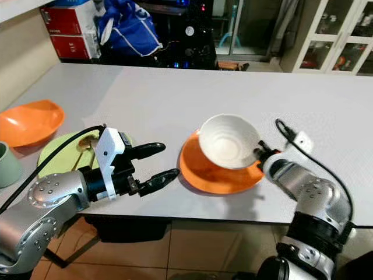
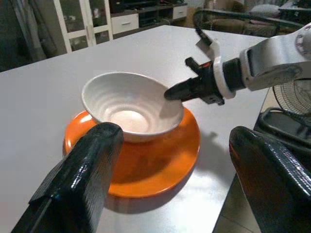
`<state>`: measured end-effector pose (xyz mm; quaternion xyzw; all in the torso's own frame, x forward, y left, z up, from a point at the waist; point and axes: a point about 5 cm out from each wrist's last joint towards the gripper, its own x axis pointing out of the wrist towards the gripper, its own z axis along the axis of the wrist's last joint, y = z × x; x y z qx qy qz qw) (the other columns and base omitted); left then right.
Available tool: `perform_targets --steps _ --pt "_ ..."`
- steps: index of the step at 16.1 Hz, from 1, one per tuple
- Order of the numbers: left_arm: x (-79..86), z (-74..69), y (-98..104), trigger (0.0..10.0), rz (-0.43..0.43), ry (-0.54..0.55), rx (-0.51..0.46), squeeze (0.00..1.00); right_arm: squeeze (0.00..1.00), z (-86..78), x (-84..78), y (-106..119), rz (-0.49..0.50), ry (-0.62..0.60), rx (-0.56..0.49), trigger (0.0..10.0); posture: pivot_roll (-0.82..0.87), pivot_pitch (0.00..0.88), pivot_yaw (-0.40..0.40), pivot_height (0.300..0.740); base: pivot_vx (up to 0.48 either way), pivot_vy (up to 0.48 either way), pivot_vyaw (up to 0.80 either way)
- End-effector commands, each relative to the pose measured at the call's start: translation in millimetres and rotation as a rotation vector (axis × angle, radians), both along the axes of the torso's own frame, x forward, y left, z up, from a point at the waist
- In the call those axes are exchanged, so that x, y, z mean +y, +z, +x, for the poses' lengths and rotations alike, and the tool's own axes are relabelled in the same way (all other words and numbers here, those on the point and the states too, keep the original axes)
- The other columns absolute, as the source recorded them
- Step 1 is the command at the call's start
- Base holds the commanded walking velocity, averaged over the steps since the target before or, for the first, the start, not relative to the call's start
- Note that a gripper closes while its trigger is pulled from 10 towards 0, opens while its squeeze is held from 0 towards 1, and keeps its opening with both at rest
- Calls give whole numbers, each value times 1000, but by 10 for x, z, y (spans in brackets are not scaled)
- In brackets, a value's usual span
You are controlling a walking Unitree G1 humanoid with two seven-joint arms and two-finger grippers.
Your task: Setting the table
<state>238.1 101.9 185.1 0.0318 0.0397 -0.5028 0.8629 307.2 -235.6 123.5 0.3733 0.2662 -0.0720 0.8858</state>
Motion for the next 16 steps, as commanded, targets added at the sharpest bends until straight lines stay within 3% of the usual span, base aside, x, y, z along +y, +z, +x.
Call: perform_targets --steps 1,6,11,12,13,14,16 --pt "13 -22 9 10000 12 3 2 0 0 65 -6 86 4 -1 -41 10000 -31 46 -1 740 0 0 0" --pt "30 -36 -24 10000 56 19 1 0 0 214 -13 171 -72 7 -55 10000 -28 52 -3 740 0 0 0" --pt "29 -35 -19 10000 60 20 2 0 16 219 -46 237 -132 64 0 10000 -29 53 -5 740 0 0 0" --pt "26 -34 -18 10000 60 19 2 0 925 213 -48 237 -126 76 18 10000 -29 53 -5 740 0 0 0" --pt "25 -34 -17 10000 60 19 1 0 925 210 -48 238 -121 82 24 10000 -29 53 -5 740 0 0 0" --pt "25 -34 -17 10000 60 18 1 0 1000 203 -56 240 -125 88 33 10000 -28 52 -6 740 0 0 0" --pt "26 -33 -14 10000 60 18 0 0 1000 184 -76 265 -135 103 48 10000 -28 51 -5 740 0 0 0"
